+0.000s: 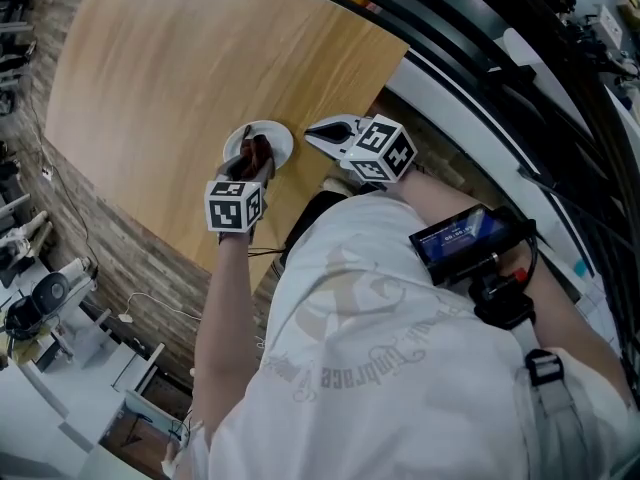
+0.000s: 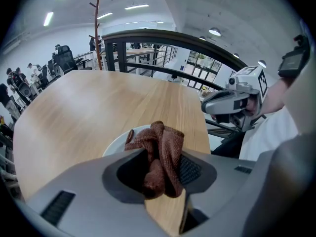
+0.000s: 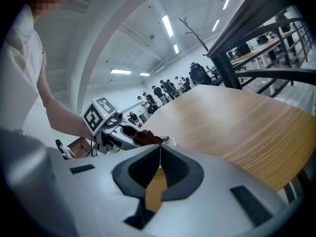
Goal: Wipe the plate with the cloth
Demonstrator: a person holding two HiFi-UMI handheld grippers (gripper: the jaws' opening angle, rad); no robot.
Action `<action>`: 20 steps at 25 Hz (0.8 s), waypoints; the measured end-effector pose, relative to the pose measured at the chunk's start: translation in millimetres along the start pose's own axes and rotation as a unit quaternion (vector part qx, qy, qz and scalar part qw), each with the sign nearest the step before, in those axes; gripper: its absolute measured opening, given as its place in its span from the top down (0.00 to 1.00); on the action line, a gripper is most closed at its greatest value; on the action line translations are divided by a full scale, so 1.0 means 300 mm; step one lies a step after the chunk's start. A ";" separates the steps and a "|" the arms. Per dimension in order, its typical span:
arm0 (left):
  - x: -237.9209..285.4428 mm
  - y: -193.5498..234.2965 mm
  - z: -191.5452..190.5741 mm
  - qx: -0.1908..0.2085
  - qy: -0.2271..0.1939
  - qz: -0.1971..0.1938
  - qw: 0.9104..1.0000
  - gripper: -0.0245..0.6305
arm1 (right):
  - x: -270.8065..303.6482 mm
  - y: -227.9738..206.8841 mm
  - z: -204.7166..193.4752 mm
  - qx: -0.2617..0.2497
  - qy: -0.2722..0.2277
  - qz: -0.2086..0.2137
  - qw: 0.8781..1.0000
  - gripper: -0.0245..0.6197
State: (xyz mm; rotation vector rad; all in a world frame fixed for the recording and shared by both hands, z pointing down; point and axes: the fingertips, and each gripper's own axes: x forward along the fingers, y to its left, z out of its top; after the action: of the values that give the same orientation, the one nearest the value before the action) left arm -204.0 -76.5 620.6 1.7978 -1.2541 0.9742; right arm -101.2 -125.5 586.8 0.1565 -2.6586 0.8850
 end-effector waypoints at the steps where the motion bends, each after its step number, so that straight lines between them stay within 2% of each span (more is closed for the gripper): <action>1: 0.004 0.014 0.010 -0.005 -0.002 0.002 1.000 0.70 | -0.004 -0.004 0.000 0.001 0.001 -0.003 1.000 0.94; 5: 0.020 0.077 0.062 -0.019 -0.014 0.013 1.000 0.70 | -0.016 -0.024 -0.005 0.005 0.002 -0.012 1.000 0.94; 11: 0.056 0.123 0.149 0.002 -0.018 0.015 1.000 0.70 | -0.031 -0.049 -0.006 0.012 0.001 -0.023 1.000 0.94; 17: 0.078 0.059 0.166 0.032 -0.011 -0.005 0.999 0.70 | -0.038 -0.053 0.004 0.015 -0.002 -0.027 1.000 0.94; 20: 0.092 -0.007 0.161 0.048 -0.006 -0.031 0.998 0.70 | -0.047 -0.062 0.003 0.016 -0.005 -0.031 0.999 0.94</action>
State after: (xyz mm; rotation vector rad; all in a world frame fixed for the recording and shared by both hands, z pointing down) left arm -187.0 -129.4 622.8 1.9073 -1.1683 1.0055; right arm -84.3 -140.9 591.8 0.2497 -2.6352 0.9096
